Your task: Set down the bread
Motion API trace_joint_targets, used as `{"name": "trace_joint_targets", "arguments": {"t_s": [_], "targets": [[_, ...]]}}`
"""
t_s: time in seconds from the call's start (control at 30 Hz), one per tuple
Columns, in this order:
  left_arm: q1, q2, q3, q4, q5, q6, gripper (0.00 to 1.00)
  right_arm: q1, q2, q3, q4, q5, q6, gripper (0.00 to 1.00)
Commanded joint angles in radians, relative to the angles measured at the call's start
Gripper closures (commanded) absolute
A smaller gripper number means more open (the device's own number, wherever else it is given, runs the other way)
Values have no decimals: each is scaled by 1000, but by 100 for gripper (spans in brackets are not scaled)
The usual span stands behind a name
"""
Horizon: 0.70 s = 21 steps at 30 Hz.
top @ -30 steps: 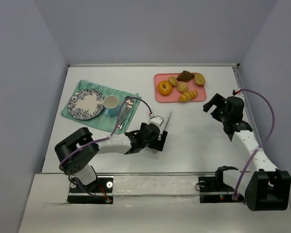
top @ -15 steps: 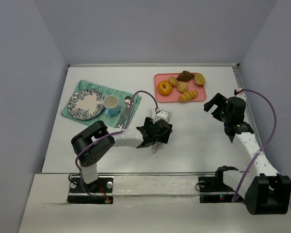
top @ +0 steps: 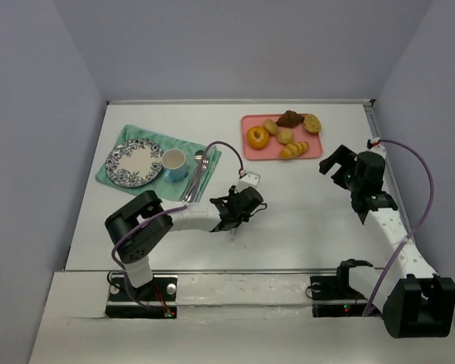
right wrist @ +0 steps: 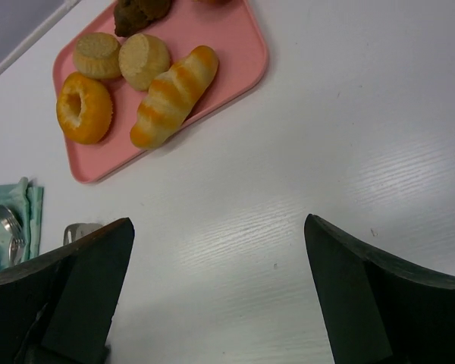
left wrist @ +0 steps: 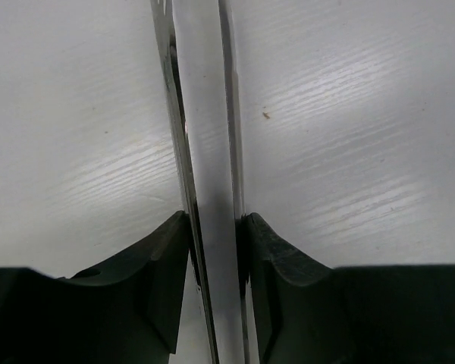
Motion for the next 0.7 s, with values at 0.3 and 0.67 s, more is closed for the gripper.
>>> {"name": "trace_joint_targets", "arguments": {"t_s": [0.3,0.67], "targets": [[-12,-311,38,51,-97,187,56,2,-46,-22,54,11,-18,1],[250,-149,280,56,281,222,54,2,-38,-21,58,11,-19,1]]}}
